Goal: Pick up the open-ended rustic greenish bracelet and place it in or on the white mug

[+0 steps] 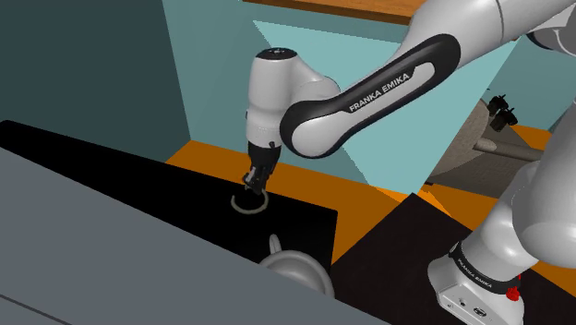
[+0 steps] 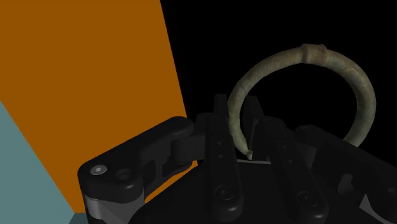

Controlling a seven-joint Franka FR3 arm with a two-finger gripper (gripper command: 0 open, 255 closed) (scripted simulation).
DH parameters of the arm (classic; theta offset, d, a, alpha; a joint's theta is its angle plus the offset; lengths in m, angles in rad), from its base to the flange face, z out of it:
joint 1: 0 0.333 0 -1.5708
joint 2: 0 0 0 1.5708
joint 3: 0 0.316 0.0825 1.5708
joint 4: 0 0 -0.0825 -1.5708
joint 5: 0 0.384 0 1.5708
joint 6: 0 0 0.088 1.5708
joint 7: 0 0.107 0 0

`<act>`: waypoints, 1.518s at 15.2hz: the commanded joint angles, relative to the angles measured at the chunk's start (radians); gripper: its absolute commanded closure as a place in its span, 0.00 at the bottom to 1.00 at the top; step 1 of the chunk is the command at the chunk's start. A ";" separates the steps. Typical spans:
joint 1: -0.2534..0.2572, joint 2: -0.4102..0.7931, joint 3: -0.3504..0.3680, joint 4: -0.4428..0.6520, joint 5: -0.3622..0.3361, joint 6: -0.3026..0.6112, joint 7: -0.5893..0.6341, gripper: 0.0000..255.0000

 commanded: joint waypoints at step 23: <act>-0.016 -0.145 0.013 0.161 0.093 -0.290 -0.068 1.00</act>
